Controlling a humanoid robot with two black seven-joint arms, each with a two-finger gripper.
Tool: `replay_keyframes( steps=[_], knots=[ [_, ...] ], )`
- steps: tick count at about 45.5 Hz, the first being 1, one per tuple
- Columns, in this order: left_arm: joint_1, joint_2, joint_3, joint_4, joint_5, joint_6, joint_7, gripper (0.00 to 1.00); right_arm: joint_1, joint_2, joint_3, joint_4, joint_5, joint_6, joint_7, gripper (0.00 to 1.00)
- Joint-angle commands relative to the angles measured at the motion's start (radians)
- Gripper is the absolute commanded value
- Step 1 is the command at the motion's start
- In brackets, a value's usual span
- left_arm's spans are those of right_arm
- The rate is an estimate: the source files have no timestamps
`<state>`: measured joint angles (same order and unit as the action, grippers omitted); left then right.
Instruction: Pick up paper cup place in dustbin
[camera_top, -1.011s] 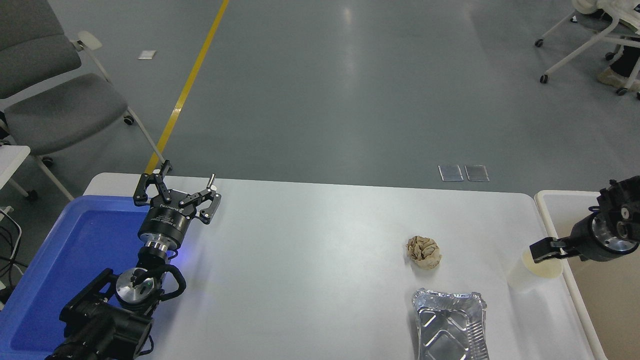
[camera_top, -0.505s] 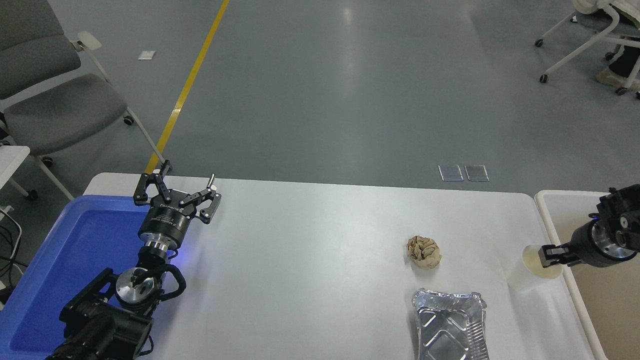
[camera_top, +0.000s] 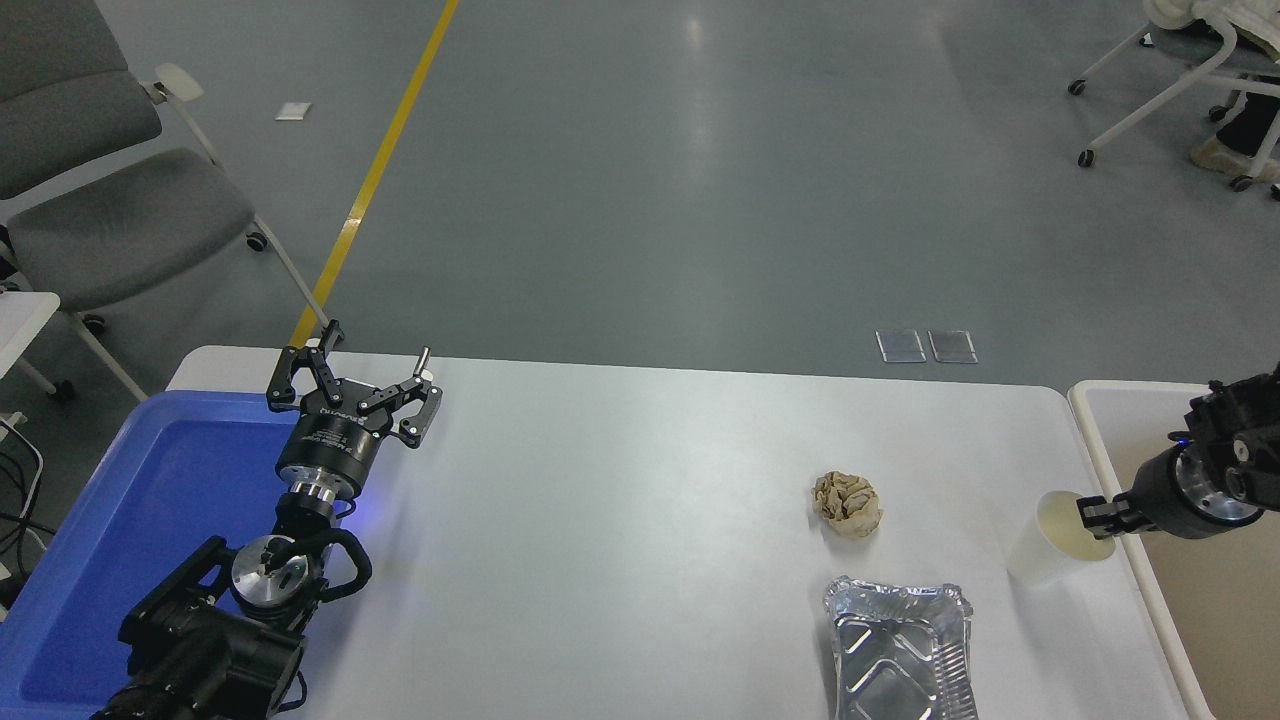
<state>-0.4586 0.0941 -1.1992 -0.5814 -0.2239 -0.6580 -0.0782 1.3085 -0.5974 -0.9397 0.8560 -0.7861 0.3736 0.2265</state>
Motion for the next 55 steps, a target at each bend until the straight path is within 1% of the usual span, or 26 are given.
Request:
replay_keyframes(
  steps=[1,4,16,24,34,45,52,55],
  knots=[
    [0.0,-0.001,0.001,0.0,0.0,0.0,0.0,0.99,0.078,-0.045,0.038,0.012,0.008,0.085,0.027,0.0],
    [0.0,-0.001,0.0,0.0,0.0,0.0,0.0,0.99,0.127,-0.068,0.038,0.029,0.008,0.125,0.034,0.0],
    [0.0,0.001,0.001,0.0,0.0,0.0,0.0,0.99,0.38,-0.166,0.022,0.11,-0.015,0.289,0.034,0.0],
    [0.0,0.001,0.0,0.0,0.0,0.0,0.0,0.99,0.567,-0.19,-0.036,0.115,-0.058,0.407,0.034,0.0],
    [0.0,0.001,0.0,0.0,0.0,0.0,0.0,0.99,0.732,-0.19,-0.097,0.136,-0.077,0.412,0.034,0.0],
    [0.0,0.001,0.0,0.0,0.0,0.0,0.0,0.99,0.767,-0.202,-0.097,0.123,-0.096,0.412,0.024,0.0],
    [0.0,0.001,0.001,0.0,0.0,0.0,0.0,0.99,0.721,-0.257,-0.076,-0.066,-0.073,0.412,0.007,0.0],
    [0.0,0.001,0.001,0.0,0.0,0.0,0.0,0.99,0.649,-0.28,-0.061,-0.147,-0.018,0.38,0.004,0.0]
  ],
)
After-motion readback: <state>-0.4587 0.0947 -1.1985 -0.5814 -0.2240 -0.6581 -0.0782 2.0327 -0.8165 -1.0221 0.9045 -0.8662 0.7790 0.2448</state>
